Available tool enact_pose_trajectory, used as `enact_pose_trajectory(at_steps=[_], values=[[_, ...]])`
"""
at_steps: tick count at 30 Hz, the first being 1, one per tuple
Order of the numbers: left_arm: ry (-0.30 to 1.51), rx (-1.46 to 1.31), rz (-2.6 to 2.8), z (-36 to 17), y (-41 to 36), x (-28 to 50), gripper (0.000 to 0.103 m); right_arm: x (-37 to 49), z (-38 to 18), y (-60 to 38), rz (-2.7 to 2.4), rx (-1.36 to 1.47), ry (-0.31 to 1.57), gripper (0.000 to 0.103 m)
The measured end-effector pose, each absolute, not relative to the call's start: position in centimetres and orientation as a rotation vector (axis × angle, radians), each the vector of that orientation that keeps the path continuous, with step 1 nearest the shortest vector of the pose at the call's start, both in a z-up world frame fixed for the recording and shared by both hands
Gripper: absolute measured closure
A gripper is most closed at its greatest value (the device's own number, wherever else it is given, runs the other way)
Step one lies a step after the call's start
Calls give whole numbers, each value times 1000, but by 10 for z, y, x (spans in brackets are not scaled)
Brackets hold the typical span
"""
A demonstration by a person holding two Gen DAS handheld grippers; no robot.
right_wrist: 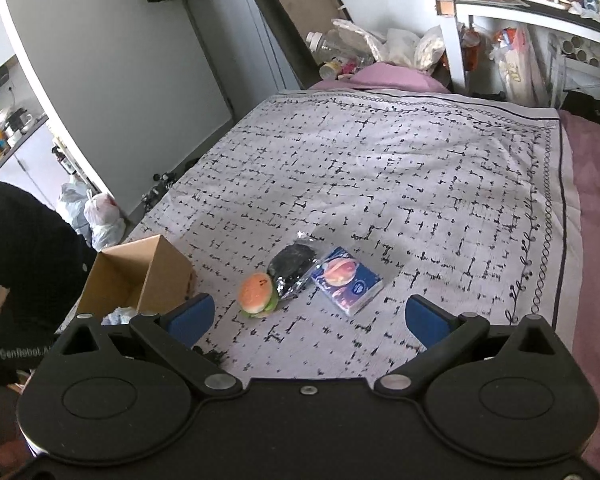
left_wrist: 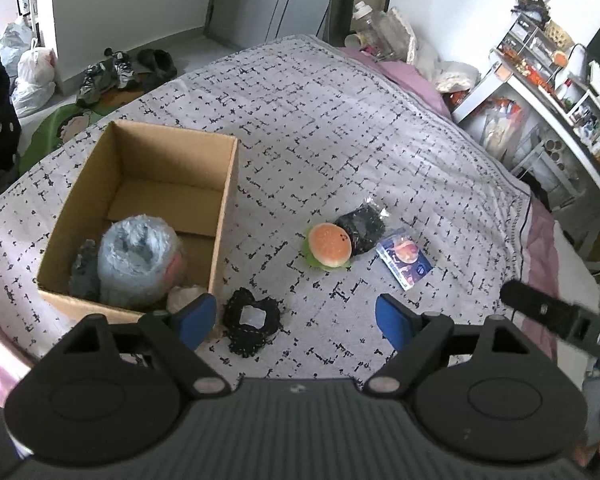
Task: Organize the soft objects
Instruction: 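Move the left gripper toward the black lace cloth while the right gripper approaches the tissue pack, then close the left gripper on the black lace cloth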
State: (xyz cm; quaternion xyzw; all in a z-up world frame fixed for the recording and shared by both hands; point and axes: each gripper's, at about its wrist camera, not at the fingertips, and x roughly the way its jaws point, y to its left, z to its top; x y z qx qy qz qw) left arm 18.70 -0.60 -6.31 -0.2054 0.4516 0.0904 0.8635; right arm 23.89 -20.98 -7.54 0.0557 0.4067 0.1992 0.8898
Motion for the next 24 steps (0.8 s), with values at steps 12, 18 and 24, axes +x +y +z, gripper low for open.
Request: enact_pose_trajectory(at_steps=[12,18,24], values=[[1010,-363,219,-103,-39,206,21,280,-105,-212,485,14,905,0],[1042,-358,228,-125,-44,218,26,299,-127,-209,485,-24,918,1],[1075,-316,239,-145,-48,231,33,308,-149,-213,511,-34,934,1]])
